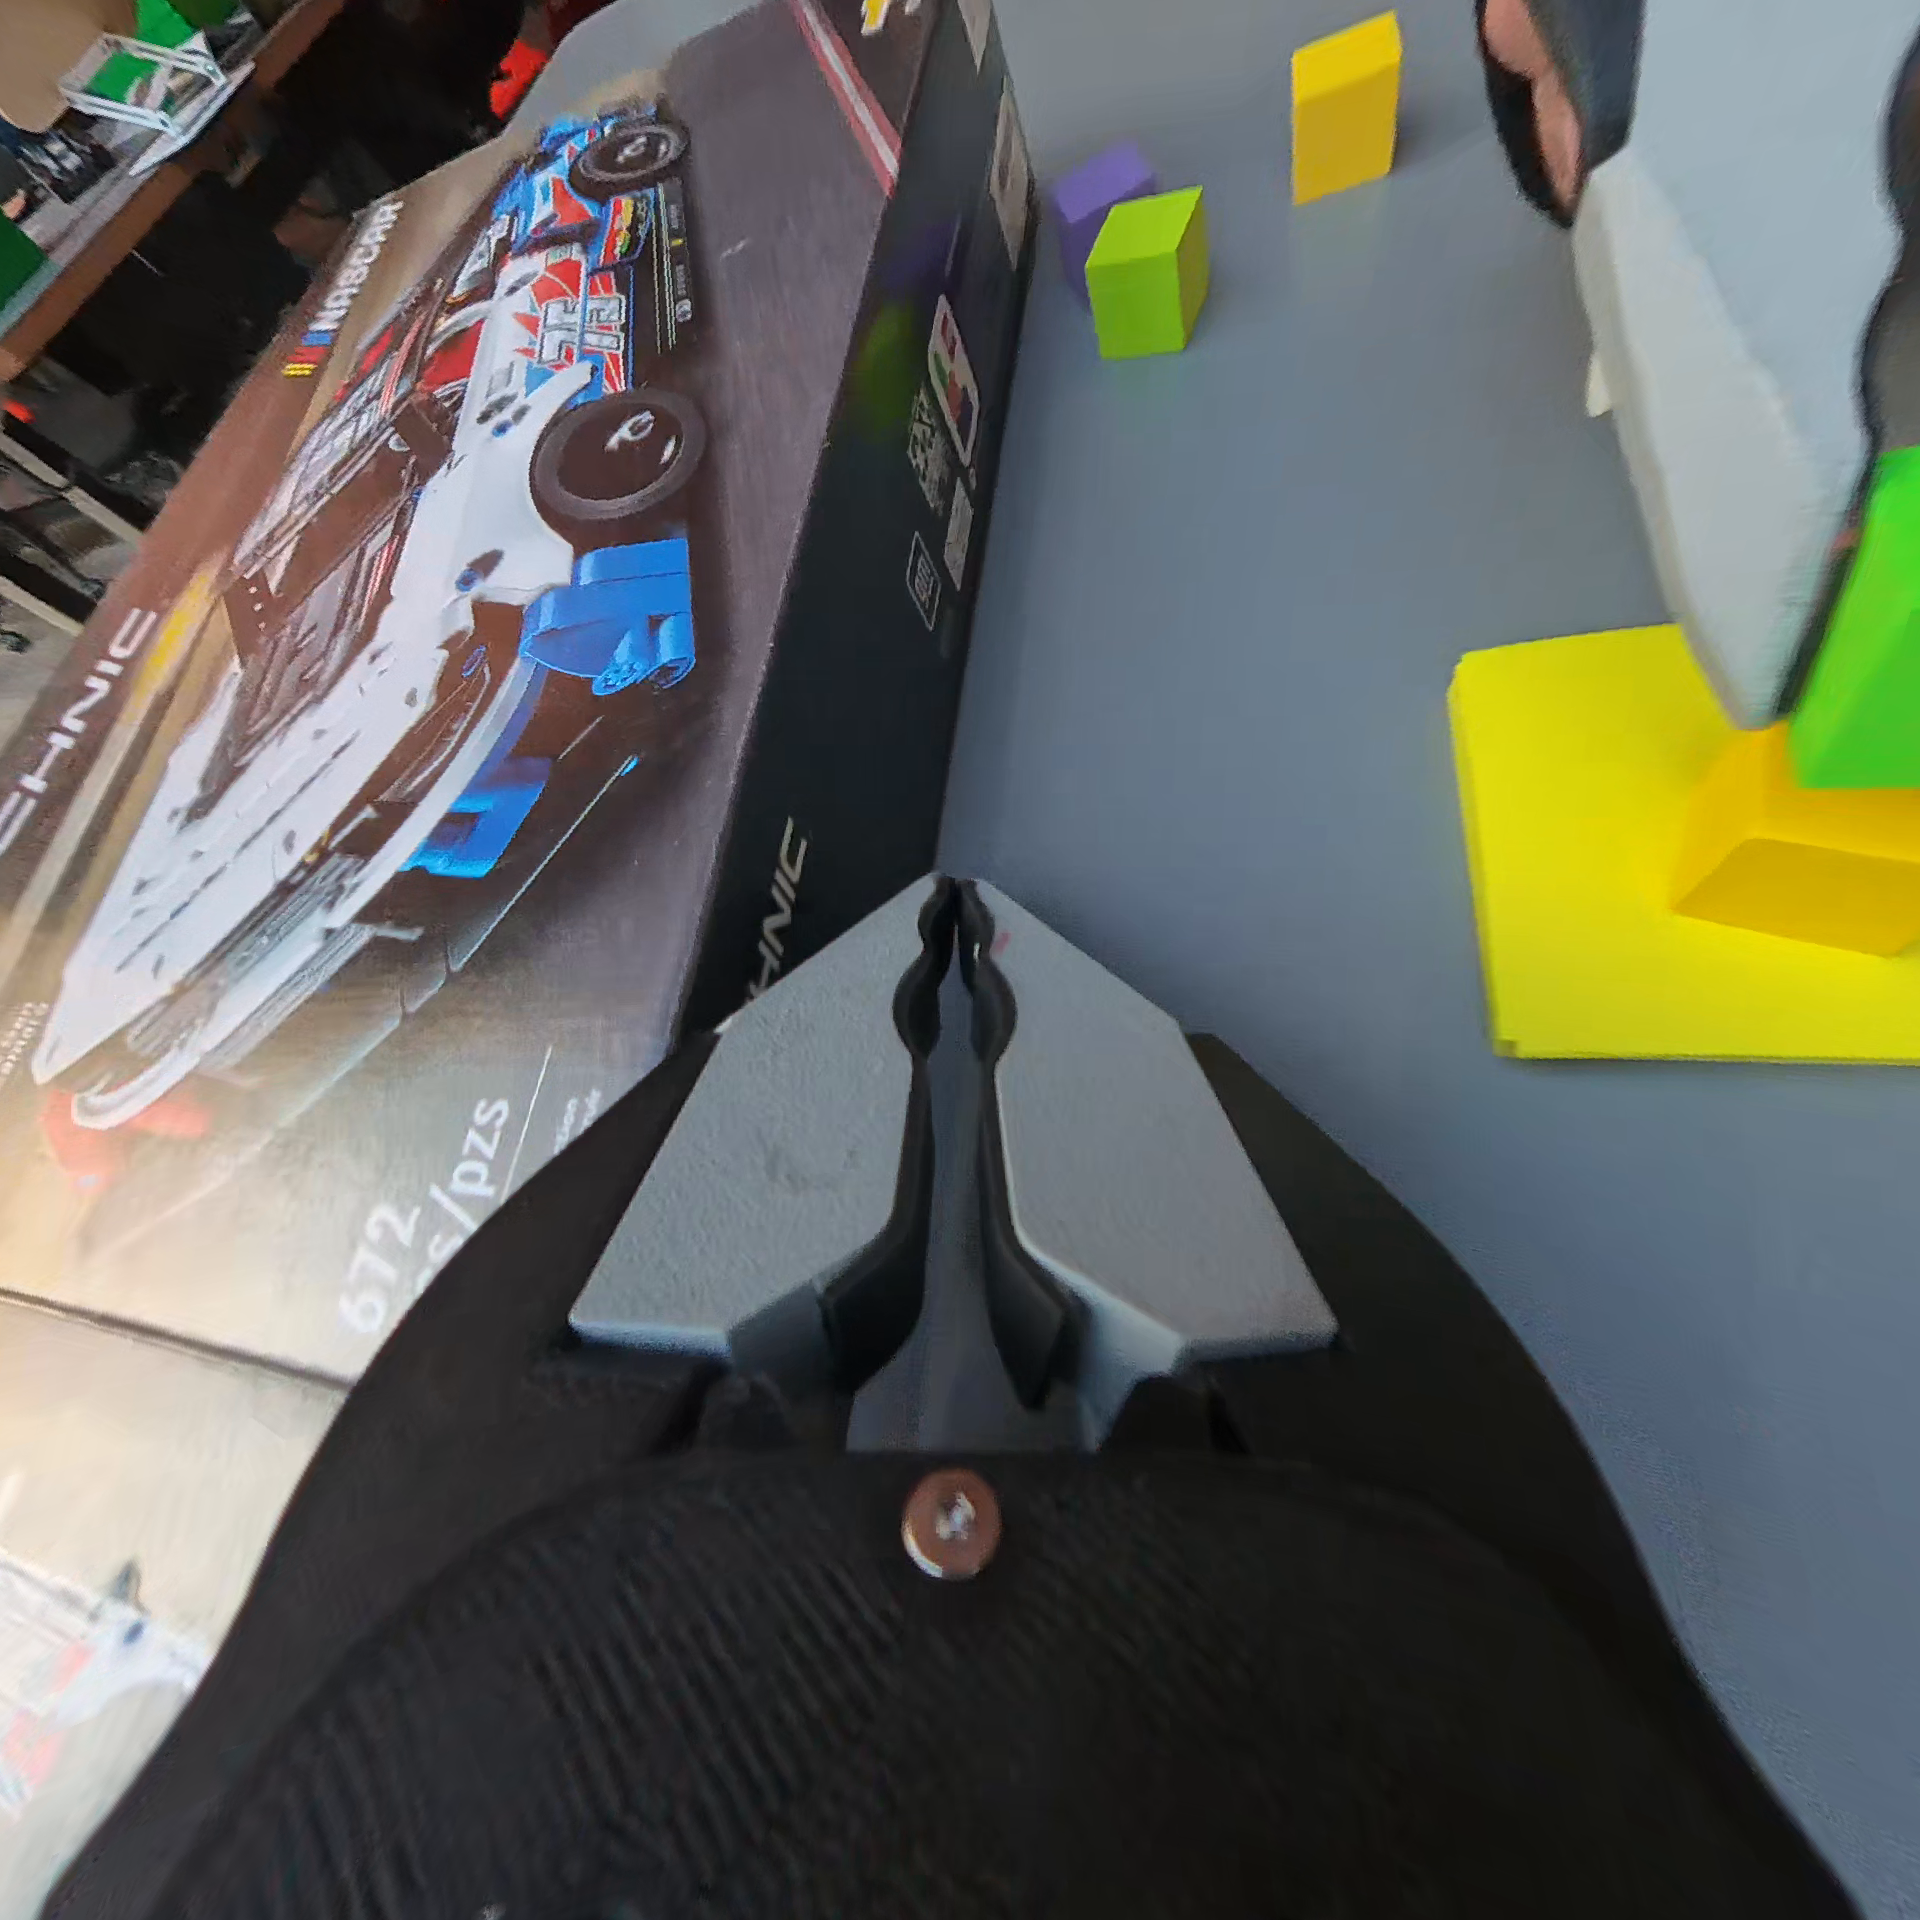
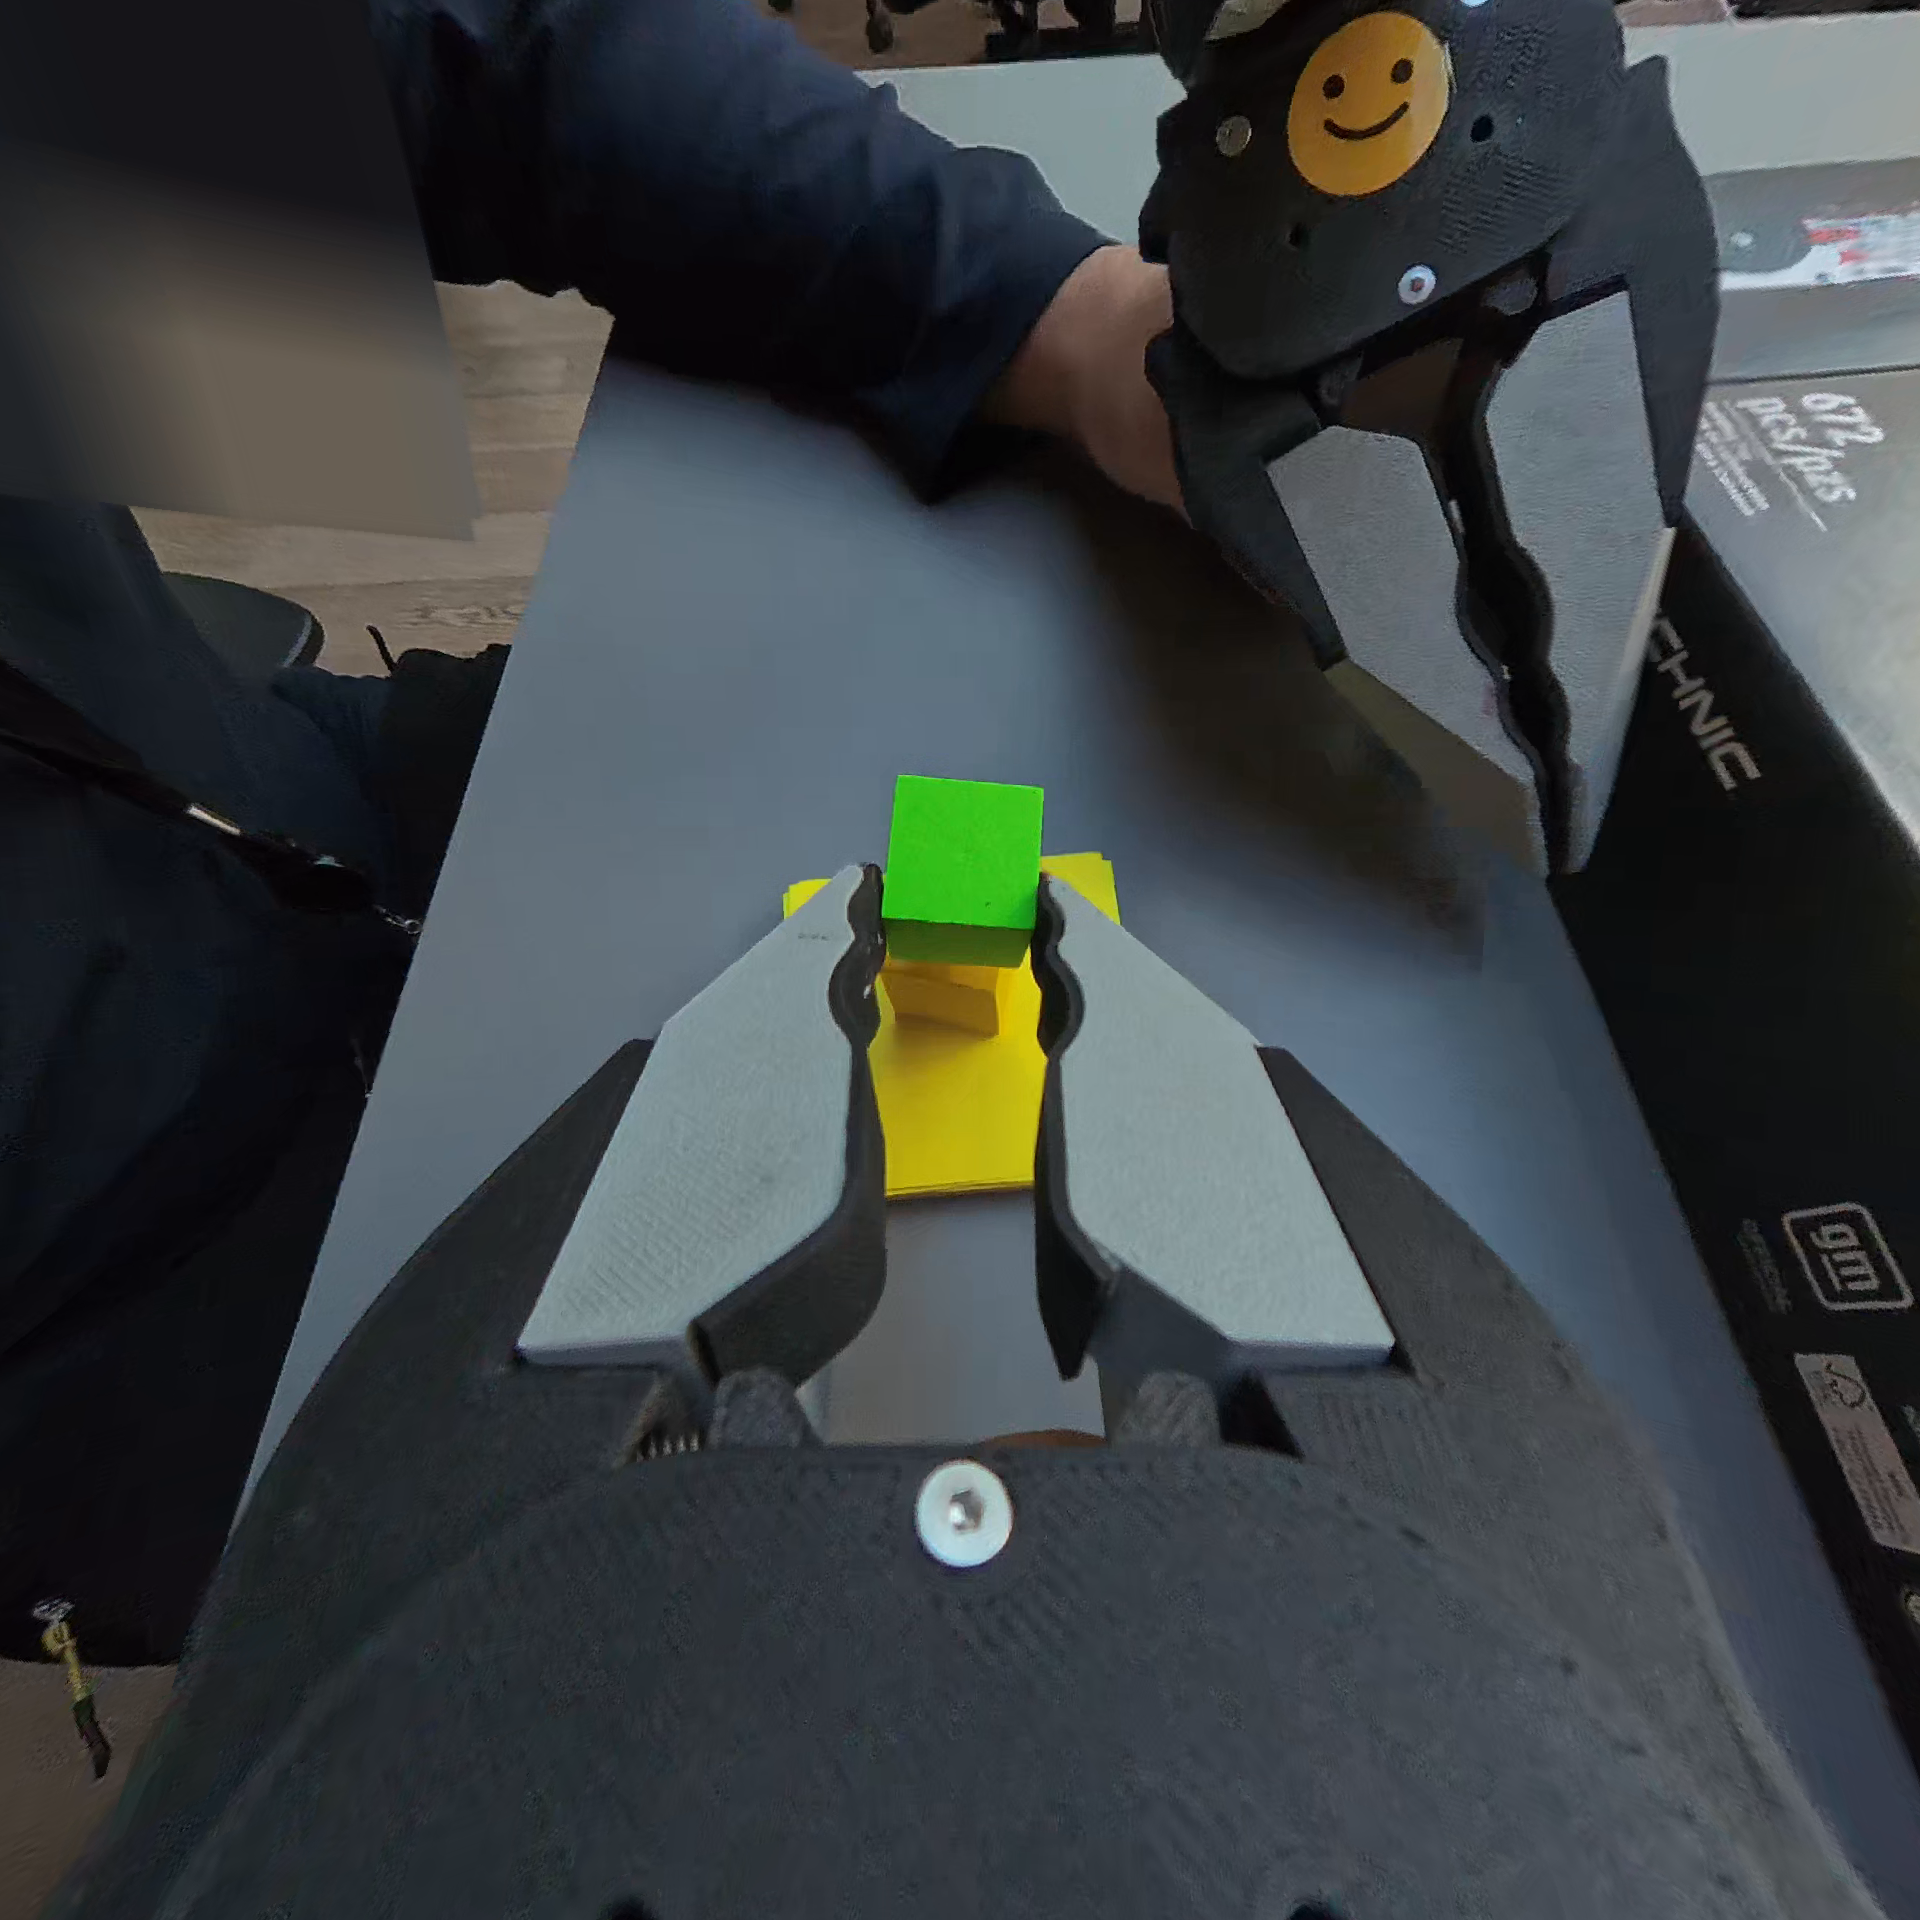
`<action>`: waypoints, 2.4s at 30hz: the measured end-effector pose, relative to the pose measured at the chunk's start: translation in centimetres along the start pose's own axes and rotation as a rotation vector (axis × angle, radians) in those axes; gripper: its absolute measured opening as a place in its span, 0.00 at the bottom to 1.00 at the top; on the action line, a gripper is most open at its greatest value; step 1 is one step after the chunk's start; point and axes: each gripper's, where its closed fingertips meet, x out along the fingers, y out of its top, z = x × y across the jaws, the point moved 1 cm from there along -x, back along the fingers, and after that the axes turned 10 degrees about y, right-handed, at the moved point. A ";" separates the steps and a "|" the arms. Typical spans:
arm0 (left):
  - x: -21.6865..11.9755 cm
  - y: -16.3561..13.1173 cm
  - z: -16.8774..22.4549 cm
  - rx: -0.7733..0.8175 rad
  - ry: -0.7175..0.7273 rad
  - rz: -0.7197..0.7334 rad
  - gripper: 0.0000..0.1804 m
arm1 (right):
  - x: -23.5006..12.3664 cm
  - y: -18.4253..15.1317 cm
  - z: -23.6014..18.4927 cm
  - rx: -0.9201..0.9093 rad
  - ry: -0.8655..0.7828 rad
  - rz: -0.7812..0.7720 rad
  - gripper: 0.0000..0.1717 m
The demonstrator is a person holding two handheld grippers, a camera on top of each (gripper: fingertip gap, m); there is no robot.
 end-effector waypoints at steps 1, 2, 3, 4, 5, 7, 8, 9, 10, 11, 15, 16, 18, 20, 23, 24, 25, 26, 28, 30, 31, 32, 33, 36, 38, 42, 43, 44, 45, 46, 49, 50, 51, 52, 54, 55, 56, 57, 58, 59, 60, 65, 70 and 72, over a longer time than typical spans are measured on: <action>0.5 -0.2 -0.1 0.038 0.023 -0.015 0.00 | 0.1 -0.3 0.0 0.017 0.015 -0.007 0.15; 0.9 -0.3 -0.2 0.070 0.038 -0.028 0.00 | 0.3 -0.5 0.0 0.029 0.021 -0.019 0.15; 1.2 -0.5 -0.3 0.095 0.051 -0.039 0.00 | 0.5 -0.8 0.1 0.032 0.018 -0.037 0.15; 1.4 -0.6 -0.4 0.111 0.064 -0.045 0.00 | 0.7 -1.0 0.1 0.027 0.015 -0.047 0.15; 1.5 -0.6 -0.4 0.118 0.067 -0.048 0.00 | 0.8 -0.9 0.0 0.019 0.012 -0.050 0.15; 1.4 -0.4 -0.5 0.112 0.073 -0.036 0.00 | 0.8 -0.9 0.1 0.017 0.002 -0.057 0.15; 1.3 -0.3 -0.6 0.105 0.074 -0.025 0.00 | 0.6 -0.9 0.1 0.017 -0.004 -0.056 0.16; 1.2 -0.2 -0.6 0.097 0.074 -0.013 0.00 | 0.3 -0.8 0.1 0.017 -0.008 -0.048 0.20; 1.1 0.0 -0.7 0.089 0.074 -0.003 0.00 | -0.1 -0.5 0.0 0.015 -0.007 -0.029 0.21; 1.0 0.0 -0.8 0.080 0.075 0.003 0.00 | -0.9 -0.1 -0.2 0.010 -0.007 0.003 0.22; 0.9 0.2 -1.0 0.065 0.087 0.014 0.00 | -7.6 0.8 2.1 0.036 -0.211 0.191 0.19; 0.8 0.2 -1.0 0.070 0.090 0.017 0.00 | -9.9 0.1 3.5 0.058 -0.321 0.209 0.16; 0.8 0.2 -1.0 0.081 0.096 0.019 0.00 | -14.2 -3.0 6.6 0.140 -0.592 0.146 0.15; 0.8 0.3 -0.9 0.085 0.096 0.025 0.00 | -16.5 -5.7 8.0 0.221 -0.735 0.075 0.18; 0.6 0.5 -1.2 0.057 0.098 0.040 0.00 | -17.6 -7.3 8.6 0.317 -0.762 0.095 0.19; 0.5 0.6 -1.3 0.040 0.097 0.047 0.00 | -17.5 -7.9 8.6 0.357 -0.743 0.091 0.19; 0.4 0.6 -1.5 0.024 0.093 0.054 0.00 | -17.2 -8.8 8.7 0.402 -0.723 0.065 0.21; 0.3 0.7 -1.6 0.009 0.091 0.061 0.00 | -16.9 -9.7 8.7 0.436 -0.710 0.027 0.24; 0.3 0.8 -1.8 -0.016 0.089 0.069 0.00 | -16.1 -10.4 8.6 0.442 -0.687 -0.026 0.23; 0.2 0.8 -2.0 -0.037 0.086 0.074 0.00 | -15.4 -10.9 8.5 0.431 -0.676 -0.079 0.22; 0.2 0.8 -2.1 -0.046 0.085 0.075 0.00 | -15.2 -11.0 8.6 0.421 -0.686 -0.091 0.23; 0.2 0.8 -2.2 -0.053 0.085 0.076 0.00 | -15.2 -11.0 8.5 0.417 -0.691 -0.100 0.22; 0.2 0.8 -2.2 -0.057 0.085 0.077 0.00 | -15.1 -10.9 8.4 0.416 -0.682 -0.100 0.21; 0.2 0.8 -2.3 -0.061 0.089 0.071 0.00 | -13.9 -10.0 7.4 0.392 -0.577 -0.066 0.16; 0.3 0.8 -2.3 -0.057 0.088 0.069 0.00 | -13.6 -9.3 7.3 0.337 -0.577 -0.069 0.20; 0.2 0.7 -2.2 -0.049 0.090 0.071 0.00 | -14.2 -9.1 7.2 0.305 -0.607 -0.064 0.22; 0.3 0.7 -2.2 -0.047 0.094 0.069 0.00 | -14.4 -9.5 7.3 0.327 -0.607 -0.065 0.22; 0.3 0.7 -2.3 -0.047 0.100 0.066 0.00 | -14.3 -9.7 7.2 0.347 -0.593 -0.064 0.24; 0.3 0.6 -2.3 -0.046 0.102 0.062 0.00 | -14.1 -9.9 7.1 0.359 -0.576 -0.066 0.24; 0.4 0.6 -2.3 -0.043 0.105 0.058 0.00 | -13.8 -10.1 7.1 0.365 -0.567 -0.079 0.25; 0.4 0.6 -2.3 -0.037 0.112 0.056 0.00 | -13.6 -10.2 7.1 0.357 -0.579 -0.097 0.26; 0.4 0.5 -2.3 -0.035 0.113 0.055 0.00 | -13.6 -10.2 7.2 0.356 -0.583 -0.100 0.26; 0.4 0.5 -2.3 -0.034 0.112 0.055 0.00 | -13.4 -10.1 7.2 0.348 -0.580 -0.106 0.27; 0.4 0.5 -2.3 -0.032 0.112 0.054 0.00 | -13.2 -10.0 7.0 0.331 -0.569 -0.115 0.25; 0.4 0.5 -2.3 -0.031 0.113 0.052 0.00 | -12.6 -9.4 6.6 0.282 -0.543 -0.122 0.21; 0.4 0.5 -2.3 -0.030 0.115 0.052 0.00 | -12.6 -9.1 6.6 0.260 -0.551 -0.117 0.21; 0.4 0.5 -2.3 -0.028 0.116 0.053 0.00 | -12.8 -8.8 6.6 0.249 -0.561 -0.107 0.22; 0.4 0.5 -2.3 -0.027 0.117 0.053 0.00 | -12.9 -8.6 6.5 0.250 -0.560 -0.093 0.22; 0.4 0.5 -2.3 -0.025 0.118 0.053 0.00 | -13.0 -8.5 6.4 0.257 -0.550 -0.080 0.23; 0.4 0.5 -2.3 -0.024 0.118 0.052 0.00 | -12.9 -8.7 6.3 0.267 -0.537 -0.078 0.24; 0.4 0.5 -2.2 -0.022 0.119 0.052 0.00 | -12.8 -9.0 6.2 0.277 -0.525 -0.086 0.24; 0.4 0.5 -2.2 -0.017 0.117 0.050 0.00 | -11.8 -10.9 6.5 0.309 -0.525 -0.214 0.16; 0.5 0.4 -2.2 -0.024 0.110 0.043 0.00 | -10.2 -5.8 5.2 0.172 -0.412 -0.017 0.15; 0.6 0.3 -2.2 -0.026 0.106 0.038 0.00 | -8.4 -2.1 3.6 0.071 -0.284 0.108 0.15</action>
